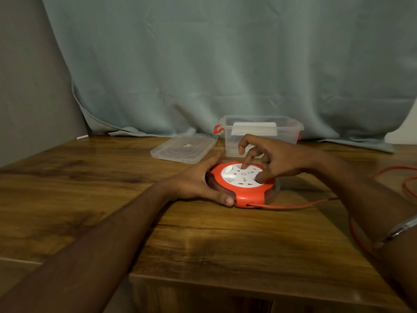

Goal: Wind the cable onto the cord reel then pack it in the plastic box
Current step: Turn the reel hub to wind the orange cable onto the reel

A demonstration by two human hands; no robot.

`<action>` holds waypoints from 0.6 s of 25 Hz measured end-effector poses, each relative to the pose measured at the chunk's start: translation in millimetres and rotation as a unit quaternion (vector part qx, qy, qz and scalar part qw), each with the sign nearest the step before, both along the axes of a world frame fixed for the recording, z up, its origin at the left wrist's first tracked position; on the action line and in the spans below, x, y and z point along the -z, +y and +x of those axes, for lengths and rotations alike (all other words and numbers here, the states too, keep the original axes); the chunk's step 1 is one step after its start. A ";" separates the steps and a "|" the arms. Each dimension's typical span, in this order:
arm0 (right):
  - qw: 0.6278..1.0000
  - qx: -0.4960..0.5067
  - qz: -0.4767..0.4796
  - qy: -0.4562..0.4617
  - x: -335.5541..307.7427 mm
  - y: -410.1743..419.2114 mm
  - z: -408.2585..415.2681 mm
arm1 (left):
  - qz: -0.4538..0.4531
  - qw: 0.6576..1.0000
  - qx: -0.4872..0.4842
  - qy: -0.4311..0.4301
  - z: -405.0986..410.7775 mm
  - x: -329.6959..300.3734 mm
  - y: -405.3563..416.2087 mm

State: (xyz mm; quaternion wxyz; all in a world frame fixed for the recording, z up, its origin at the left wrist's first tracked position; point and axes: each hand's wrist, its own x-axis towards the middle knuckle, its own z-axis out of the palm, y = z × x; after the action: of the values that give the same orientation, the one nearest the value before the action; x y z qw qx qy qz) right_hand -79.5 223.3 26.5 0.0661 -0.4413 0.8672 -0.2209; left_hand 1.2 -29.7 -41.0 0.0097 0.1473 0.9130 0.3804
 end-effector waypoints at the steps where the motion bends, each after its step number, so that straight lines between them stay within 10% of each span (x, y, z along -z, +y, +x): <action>1: 1.000 0.004 0.000 0.002 -0.2 0.0 0.6 | -0.001 1.000 0.000 -0.002 -0.1 -0.1 -0.4; 15: 0.996 0.007 0.016 0.089 6.7 -9.8 6.7 | 0.003 1.000 0.002 0.005 0.2 0.4 0.3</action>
State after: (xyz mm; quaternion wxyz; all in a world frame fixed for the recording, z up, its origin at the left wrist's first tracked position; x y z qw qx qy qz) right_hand -72.8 213.5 19.8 -0.0058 -0.4522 0.8760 -0.1675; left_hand 1.5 -29.4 -41.4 0.0051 0.1511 0.9117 0.3820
